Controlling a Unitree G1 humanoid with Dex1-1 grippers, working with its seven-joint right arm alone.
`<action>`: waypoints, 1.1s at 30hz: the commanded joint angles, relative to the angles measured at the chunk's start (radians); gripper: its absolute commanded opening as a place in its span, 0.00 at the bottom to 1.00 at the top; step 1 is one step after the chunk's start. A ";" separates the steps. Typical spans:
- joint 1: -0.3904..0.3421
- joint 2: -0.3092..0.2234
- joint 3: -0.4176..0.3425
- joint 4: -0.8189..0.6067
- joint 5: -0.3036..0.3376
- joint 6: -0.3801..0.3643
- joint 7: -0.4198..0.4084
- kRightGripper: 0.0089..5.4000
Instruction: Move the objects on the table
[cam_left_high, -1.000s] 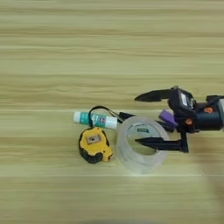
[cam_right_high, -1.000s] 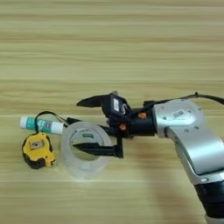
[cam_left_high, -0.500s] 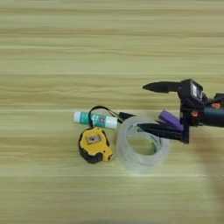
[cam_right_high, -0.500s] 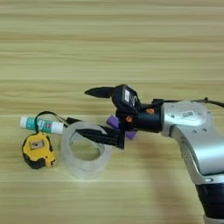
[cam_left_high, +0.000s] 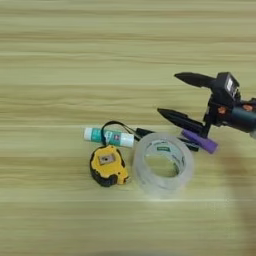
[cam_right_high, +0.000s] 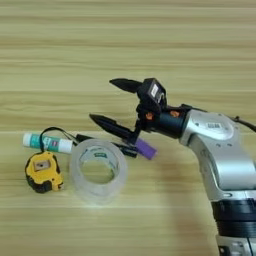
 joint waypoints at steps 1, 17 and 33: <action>-0.078 -0.025 -0.033 0.028 -0.013 -0.054 -0.039 0.99; -0.161 -0.092 -0.084 0.422 -0.049 -0.237 0.060 0.99; -0.142 -0.088 -0.125 0.627 -0.028 -0.405 0.188 0.99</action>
